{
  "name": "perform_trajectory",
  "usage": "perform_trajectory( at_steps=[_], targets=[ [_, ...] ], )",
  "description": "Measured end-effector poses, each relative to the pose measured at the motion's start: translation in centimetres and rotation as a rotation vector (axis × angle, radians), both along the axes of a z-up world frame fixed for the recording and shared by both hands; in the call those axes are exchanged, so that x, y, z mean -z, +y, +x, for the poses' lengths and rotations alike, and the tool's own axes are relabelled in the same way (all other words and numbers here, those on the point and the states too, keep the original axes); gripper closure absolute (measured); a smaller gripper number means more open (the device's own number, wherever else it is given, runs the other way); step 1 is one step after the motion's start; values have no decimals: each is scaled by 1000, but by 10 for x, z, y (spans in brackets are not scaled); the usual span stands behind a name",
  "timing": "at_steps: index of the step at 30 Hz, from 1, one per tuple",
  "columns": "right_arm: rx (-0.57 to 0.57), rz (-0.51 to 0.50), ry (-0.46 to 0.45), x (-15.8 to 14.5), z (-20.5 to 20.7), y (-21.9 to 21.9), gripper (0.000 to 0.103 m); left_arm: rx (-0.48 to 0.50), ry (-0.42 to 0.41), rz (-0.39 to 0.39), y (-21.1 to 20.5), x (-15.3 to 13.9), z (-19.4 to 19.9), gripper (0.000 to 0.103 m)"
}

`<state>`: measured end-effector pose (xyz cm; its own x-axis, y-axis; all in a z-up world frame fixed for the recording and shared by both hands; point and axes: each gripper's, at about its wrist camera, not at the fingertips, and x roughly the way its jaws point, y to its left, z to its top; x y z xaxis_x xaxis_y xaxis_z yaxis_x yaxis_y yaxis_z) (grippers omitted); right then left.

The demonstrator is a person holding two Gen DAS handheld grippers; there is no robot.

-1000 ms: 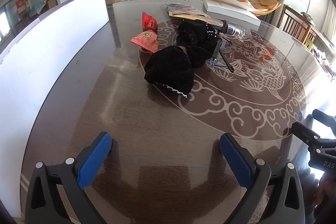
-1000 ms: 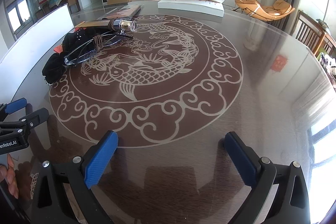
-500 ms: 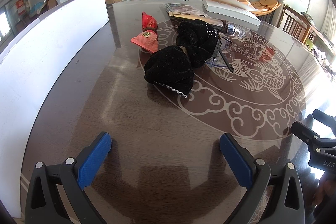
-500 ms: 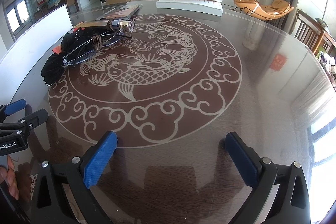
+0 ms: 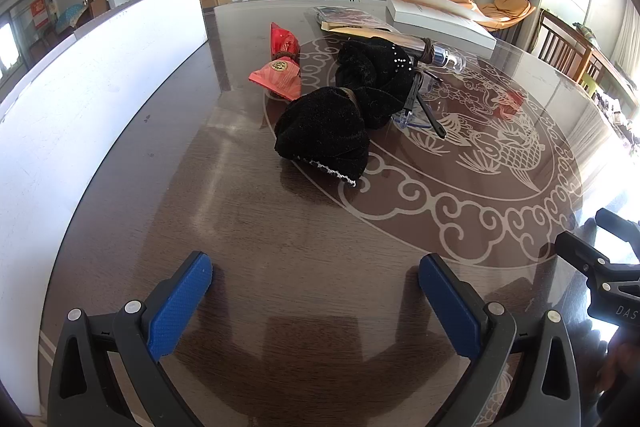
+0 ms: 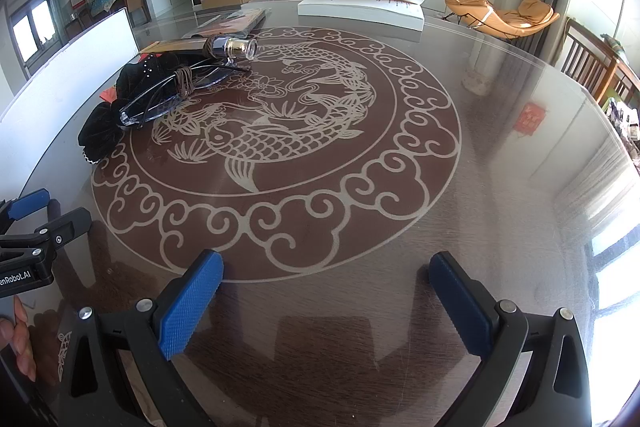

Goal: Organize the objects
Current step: 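Return both tools over the black pouches and glasses on the table, then grasp the black velvet pouch with the left tool and lift it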

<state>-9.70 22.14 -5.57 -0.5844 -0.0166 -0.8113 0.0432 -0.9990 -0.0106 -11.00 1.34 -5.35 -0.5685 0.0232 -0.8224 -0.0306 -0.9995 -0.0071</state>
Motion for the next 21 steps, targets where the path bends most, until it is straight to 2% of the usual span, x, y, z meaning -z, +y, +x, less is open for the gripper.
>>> perform_trajectory(
  at_steps=[10, 12, 14, 19, 21],
  targets=[
    [0, 0, 0, 0, 0, 0, 0, 0, 0, 1, 0, 0, 0, 0],
    [0, 0, 0, 0, 0, 0, 0, 0, 8, 20, -2, -1, 1, 0],
    [0, -1, 0, 0, 0, 0, 0, -16, 32, 98, -13, -4, 4, 0],
    [0, 0, 0, 0, 0, 0, 0, -158, 83, 364, -65, -10, 9, 0],
    [0, 0, 0, 0, 0, 0, 0, -183, 94, 433, -77, -10, 11, 0]
  ],
)
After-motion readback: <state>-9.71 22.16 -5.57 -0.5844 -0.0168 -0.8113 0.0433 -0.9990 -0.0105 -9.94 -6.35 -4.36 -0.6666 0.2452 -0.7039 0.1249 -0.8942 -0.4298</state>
